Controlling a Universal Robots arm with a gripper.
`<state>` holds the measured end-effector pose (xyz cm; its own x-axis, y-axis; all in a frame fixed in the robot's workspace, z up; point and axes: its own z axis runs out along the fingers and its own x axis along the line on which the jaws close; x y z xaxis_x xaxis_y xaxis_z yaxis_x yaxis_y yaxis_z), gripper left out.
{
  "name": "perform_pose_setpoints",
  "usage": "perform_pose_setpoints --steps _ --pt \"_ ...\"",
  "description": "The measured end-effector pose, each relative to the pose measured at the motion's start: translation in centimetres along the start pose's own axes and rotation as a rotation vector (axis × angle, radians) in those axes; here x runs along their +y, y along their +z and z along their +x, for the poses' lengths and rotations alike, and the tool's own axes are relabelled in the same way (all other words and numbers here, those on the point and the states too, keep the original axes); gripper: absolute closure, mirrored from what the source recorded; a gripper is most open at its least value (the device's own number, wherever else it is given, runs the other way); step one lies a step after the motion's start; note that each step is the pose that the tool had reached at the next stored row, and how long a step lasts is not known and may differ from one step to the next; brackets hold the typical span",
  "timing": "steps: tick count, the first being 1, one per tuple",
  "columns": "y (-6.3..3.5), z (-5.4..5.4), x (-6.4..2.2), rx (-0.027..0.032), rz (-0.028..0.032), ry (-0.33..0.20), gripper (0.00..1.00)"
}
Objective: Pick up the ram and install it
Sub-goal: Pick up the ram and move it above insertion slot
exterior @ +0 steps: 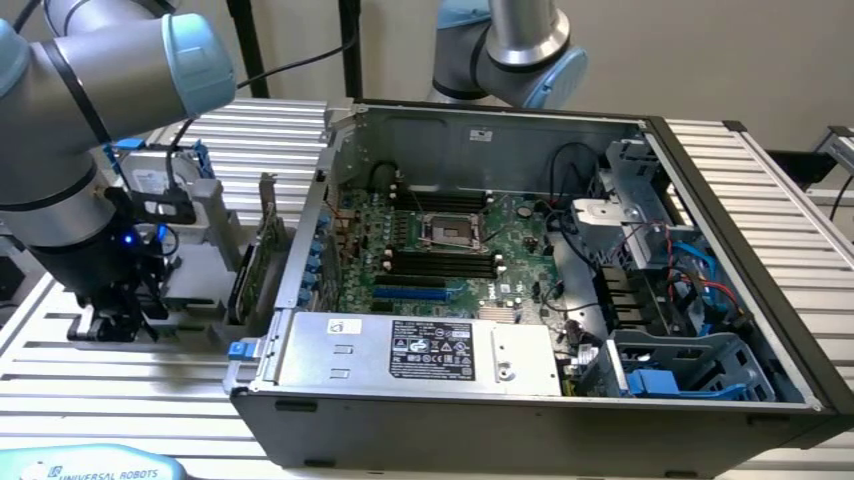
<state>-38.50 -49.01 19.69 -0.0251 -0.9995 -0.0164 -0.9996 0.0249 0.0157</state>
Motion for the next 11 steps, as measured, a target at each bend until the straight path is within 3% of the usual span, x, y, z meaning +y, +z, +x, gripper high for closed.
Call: perform_pose_setpoints --steps 11 --pt "0.11 0.02 0.06 -0.0004 0.0004 0.021 0.66"
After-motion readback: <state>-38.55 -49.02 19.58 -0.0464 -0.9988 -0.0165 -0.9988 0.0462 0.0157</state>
